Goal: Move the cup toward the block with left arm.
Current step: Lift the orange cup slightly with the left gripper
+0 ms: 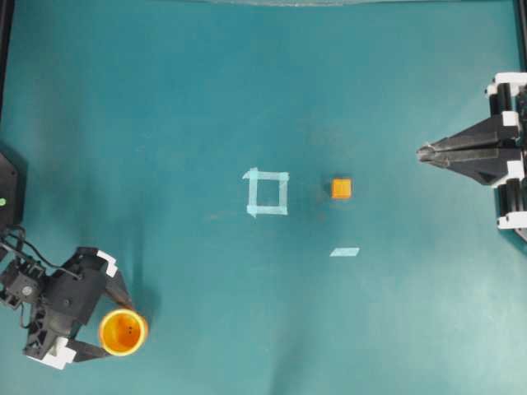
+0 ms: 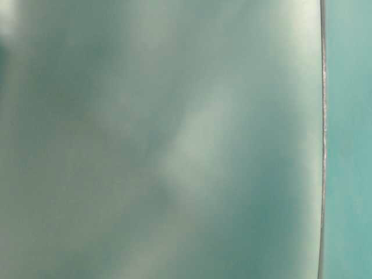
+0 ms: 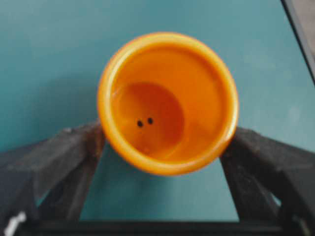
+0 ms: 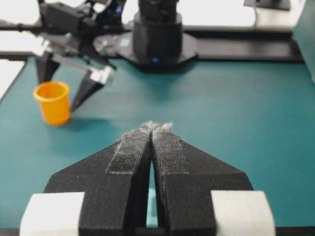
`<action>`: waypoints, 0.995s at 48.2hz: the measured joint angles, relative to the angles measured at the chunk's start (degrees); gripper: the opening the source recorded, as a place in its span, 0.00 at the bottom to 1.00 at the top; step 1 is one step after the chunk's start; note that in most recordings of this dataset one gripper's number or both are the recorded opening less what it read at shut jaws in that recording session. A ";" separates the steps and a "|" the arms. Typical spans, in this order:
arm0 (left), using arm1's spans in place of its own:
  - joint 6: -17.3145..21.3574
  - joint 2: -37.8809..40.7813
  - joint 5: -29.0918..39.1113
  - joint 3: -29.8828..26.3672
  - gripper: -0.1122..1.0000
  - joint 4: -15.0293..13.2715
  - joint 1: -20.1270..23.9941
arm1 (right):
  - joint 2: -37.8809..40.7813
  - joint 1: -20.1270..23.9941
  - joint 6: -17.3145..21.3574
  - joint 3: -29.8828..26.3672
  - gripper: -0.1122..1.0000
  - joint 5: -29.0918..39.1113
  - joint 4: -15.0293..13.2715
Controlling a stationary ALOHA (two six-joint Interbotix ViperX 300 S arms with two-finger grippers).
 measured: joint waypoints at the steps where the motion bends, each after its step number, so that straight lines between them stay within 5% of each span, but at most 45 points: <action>1: 0.09 0.00 -0.35 -0.09 0.90 0.09 0.00 | -0.09 0.00 0.00 0.00 0.10 0.00 0.00; 40: 1.41 4.75 -4.22 -3.96 0.89 0.09 1.93 | 0.09 0.00 0.00 0.00 0.10 0.00 0.00; 48: 1.49 4.92 -2.55 -4.22 0.80 0.53 1.85 | 0.09 0.09 0.00 0.00 0.10 0.00 0.00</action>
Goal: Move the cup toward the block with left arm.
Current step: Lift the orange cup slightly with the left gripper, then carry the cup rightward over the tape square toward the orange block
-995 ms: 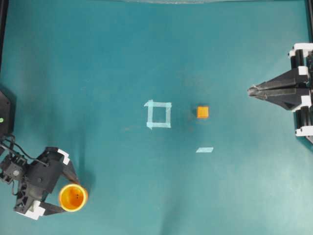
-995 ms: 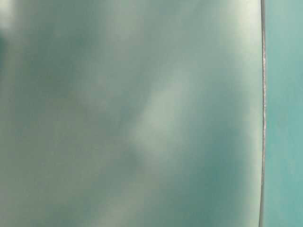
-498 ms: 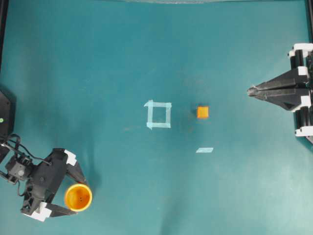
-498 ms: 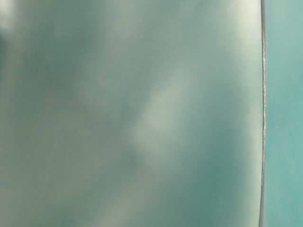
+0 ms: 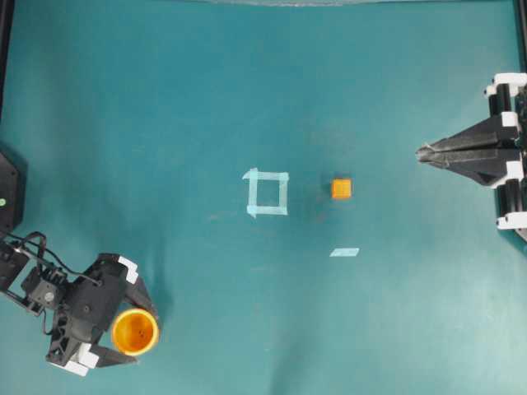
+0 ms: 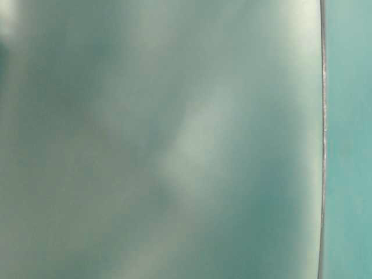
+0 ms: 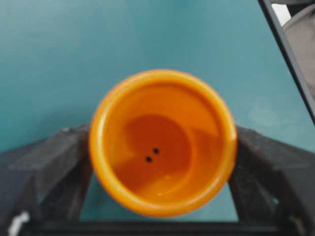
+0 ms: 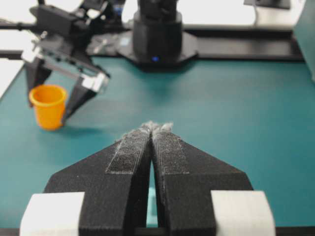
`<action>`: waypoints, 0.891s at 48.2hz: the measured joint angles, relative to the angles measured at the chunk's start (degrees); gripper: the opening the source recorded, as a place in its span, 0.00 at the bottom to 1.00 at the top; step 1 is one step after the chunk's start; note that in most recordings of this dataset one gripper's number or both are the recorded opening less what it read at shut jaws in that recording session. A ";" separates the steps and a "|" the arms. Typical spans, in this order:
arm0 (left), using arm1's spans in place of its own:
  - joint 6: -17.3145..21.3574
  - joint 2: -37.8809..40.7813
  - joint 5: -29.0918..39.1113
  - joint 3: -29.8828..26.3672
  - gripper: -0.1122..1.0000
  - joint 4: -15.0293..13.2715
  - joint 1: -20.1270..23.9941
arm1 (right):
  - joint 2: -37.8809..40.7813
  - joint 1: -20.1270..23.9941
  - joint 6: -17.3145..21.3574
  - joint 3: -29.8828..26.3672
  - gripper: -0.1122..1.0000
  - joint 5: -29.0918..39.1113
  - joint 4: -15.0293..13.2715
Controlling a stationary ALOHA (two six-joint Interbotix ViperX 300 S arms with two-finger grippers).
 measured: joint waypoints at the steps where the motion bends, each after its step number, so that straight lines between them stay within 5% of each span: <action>1: 0.00 -0.09 0.26 -0.09 0.78 0.09 0.09 | 0.00 -0.09 0.00 0.00 0.10 0.09 0.00; 6: 0.18 -0.09 1.23 -0.26 0.72 0.09 0.09 | 0.09 -0.09 0.00 0.00 0.10 0.09 0.00; 26: 0.79 -2.55 2.37 -0.35 0.72 0.18 2.11 | 0.88 -0.09 -0.09 0.00 0.10 0.09 0.00; 43: 10.37 -5.98 3.96 -1.23 0.72 0.18 9.05 | 0.97 0.00 -0.09 0.00 0.10 0.09 0.00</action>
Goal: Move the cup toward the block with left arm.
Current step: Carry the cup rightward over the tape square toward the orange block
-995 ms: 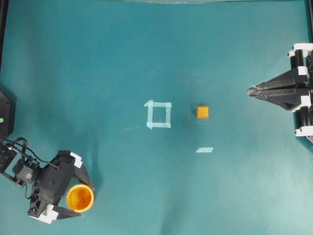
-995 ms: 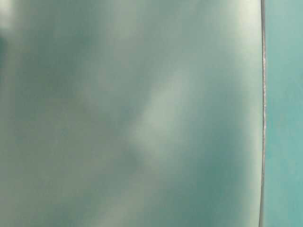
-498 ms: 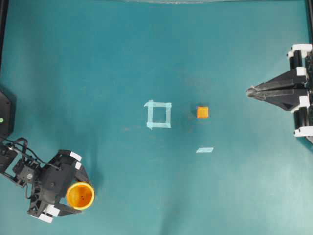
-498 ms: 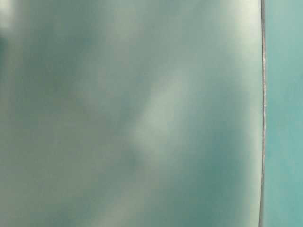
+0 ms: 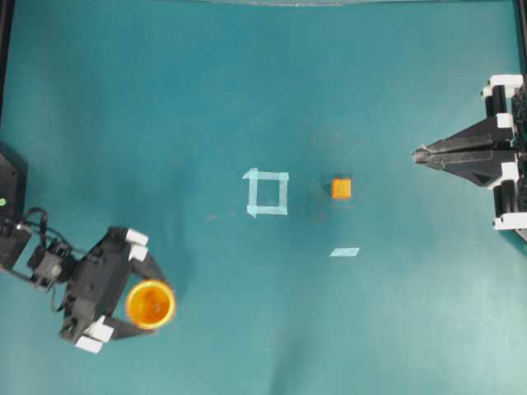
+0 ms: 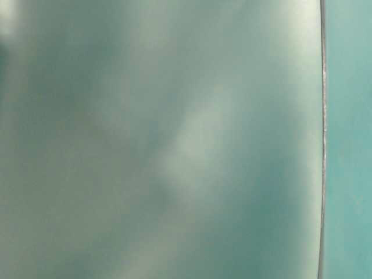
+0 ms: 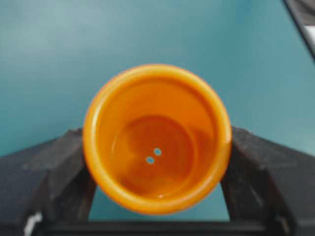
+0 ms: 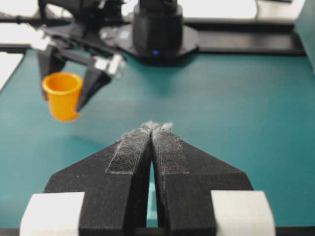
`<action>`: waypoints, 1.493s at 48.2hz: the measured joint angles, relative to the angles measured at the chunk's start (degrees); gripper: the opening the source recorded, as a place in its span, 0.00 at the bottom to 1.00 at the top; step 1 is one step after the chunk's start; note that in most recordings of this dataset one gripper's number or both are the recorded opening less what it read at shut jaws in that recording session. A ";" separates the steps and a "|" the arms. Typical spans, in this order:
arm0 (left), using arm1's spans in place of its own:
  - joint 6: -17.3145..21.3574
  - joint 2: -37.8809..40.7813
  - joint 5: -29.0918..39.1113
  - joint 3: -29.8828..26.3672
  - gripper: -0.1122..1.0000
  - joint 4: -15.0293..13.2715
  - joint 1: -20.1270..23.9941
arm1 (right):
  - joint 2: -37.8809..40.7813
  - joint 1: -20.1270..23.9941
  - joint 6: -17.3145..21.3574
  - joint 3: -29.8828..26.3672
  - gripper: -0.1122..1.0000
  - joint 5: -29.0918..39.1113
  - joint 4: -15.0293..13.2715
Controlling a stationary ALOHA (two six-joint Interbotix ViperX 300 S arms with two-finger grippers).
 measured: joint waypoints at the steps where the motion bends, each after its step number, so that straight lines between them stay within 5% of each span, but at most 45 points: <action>1: 0.44 0.00 0.09 -0.18 0.72 0.00 0.53 | 0.09 -0.09 0.00 0.00 0.10 -0.09 0.00; 28: 5.27 1.41 1.49 -7.03 0.72 0.00 17.49 | 0.09 -0.09 0.00 -0.62 0.10 -0.09 0.00; 72: 5.54 12.57 14.94 -28.04 0.72 0.00 22.50 | 0.09 -0.09 -0.18 -0.62 0.10 -0.09 -0.09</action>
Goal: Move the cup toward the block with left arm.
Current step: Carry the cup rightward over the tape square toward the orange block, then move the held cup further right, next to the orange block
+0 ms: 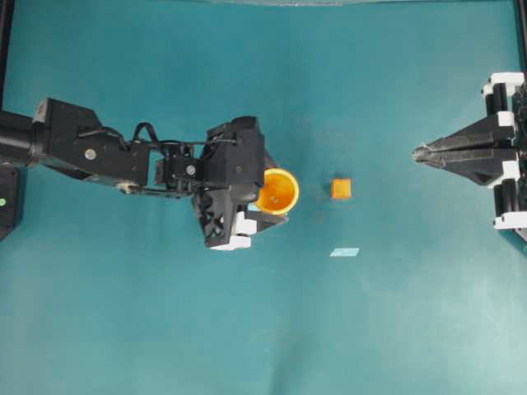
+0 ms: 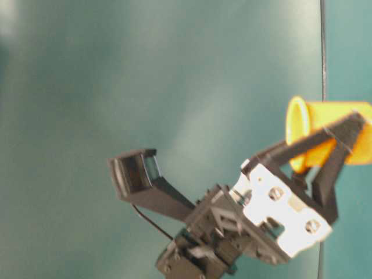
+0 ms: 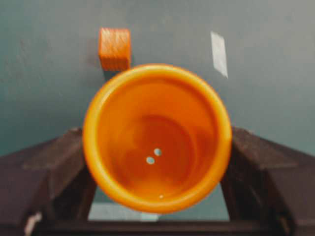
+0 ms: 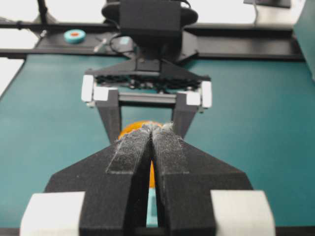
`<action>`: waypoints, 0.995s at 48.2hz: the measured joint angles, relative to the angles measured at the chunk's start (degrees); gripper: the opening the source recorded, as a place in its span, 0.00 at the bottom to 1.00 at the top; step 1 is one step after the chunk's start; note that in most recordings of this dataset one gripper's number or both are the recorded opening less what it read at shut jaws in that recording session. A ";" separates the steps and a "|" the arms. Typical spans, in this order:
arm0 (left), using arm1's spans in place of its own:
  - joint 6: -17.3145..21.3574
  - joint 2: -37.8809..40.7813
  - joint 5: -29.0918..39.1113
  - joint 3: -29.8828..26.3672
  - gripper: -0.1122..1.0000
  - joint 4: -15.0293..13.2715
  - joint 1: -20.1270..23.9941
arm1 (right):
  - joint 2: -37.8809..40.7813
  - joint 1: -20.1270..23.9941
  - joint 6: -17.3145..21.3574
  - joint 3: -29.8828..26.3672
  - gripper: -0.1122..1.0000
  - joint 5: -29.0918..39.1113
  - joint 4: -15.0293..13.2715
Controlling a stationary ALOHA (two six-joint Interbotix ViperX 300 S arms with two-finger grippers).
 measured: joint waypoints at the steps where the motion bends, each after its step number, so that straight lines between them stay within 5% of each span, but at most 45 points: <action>1: 0.00 0.18 0.00 -0.26 0.72 0.09 0.09 | -0.09 0.00 0.00 -0.09 0.10 0.00 0.00; 48: 0.09 5.71 10.55 -12.04 0.72 0.09 1.58 | 0.09 0.00 0.00 -0.09 0.10 0.09 -0.09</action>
